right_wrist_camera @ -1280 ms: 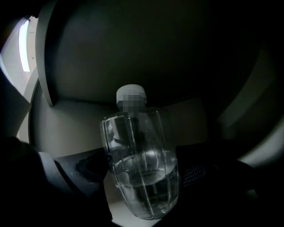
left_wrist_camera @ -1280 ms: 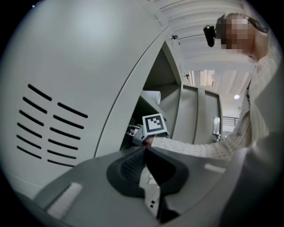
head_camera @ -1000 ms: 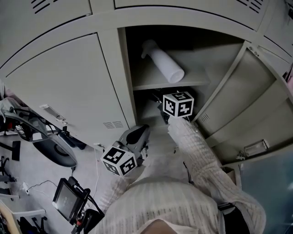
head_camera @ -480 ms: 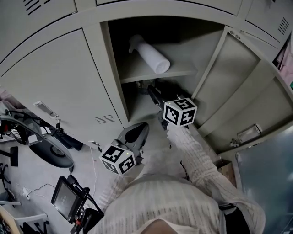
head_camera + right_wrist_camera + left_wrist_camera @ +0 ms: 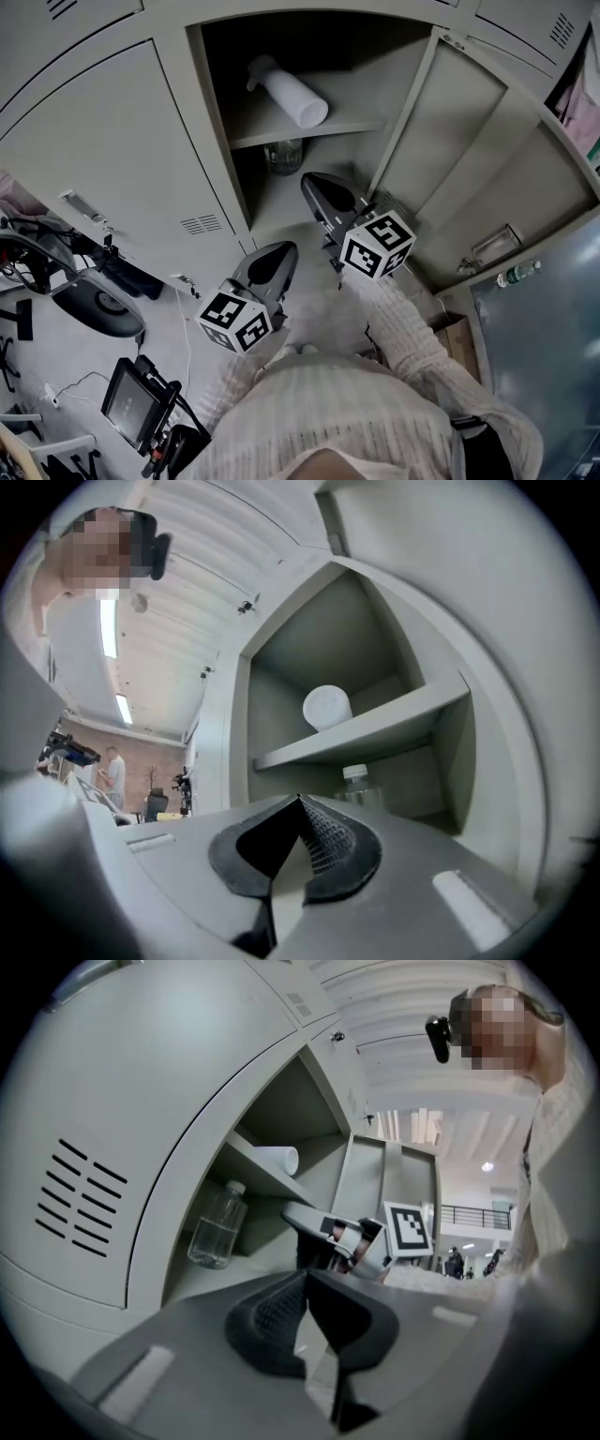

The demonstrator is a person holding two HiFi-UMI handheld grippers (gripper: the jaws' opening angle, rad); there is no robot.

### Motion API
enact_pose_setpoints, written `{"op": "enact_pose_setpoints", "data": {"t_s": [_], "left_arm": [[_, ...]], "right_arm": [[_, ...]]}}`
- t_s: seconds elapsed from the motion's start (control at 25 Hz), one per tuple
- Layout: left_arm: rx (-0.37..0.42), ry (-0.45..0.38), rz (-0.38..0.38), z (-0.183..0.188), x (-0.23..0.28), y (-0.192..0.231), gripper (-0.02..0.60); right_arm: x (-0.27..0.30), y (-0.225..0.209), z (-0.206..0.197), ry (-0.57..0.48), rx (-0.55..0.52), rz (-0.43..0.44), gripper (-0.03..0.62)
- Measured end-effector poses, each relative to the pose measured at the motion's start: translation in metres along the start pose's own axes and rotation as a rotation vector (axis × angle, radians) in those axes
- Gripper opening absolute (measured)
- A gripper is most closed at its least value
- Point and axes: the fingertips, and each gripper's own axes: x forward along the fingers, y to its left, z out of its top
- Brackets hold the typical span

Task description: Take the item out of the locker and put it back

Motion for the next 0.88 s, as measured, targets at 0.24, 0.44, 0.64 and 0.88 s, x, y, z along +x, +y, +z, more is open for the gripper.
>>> {"op": "enact_pose_setpoints", "data": {"t_s": [0.24, 0.44, 0.64, 0.88], "left_arm": [[0.027, -0.023, -0.009, 0.012, 0.000, -0.009, 0.008], [0.063, -0.038, -0.011, 0.022, 0.000, -0.017, 0.008], [0.066, -0.043, -0.019, 0.024, 0.002, -0.024, 0.008], [0.059, -0.055, -0.026, 0.029, 0.001, -0.028, 0.008]], "right_arm": [[-0.030, 0.027, 0.013, 0.000, -0.103, -0.005, 0.000], [-0.054, 0.049, 0.030, -0.027, -0.141, 0.000, -0.001], [-0.067, 0.057, 0.030, -0.017, -0.169, -0.030, -0.002], [-0.079, 0.057, 0.018, 0.008, -0.137, -0.066, -0.002]]}}
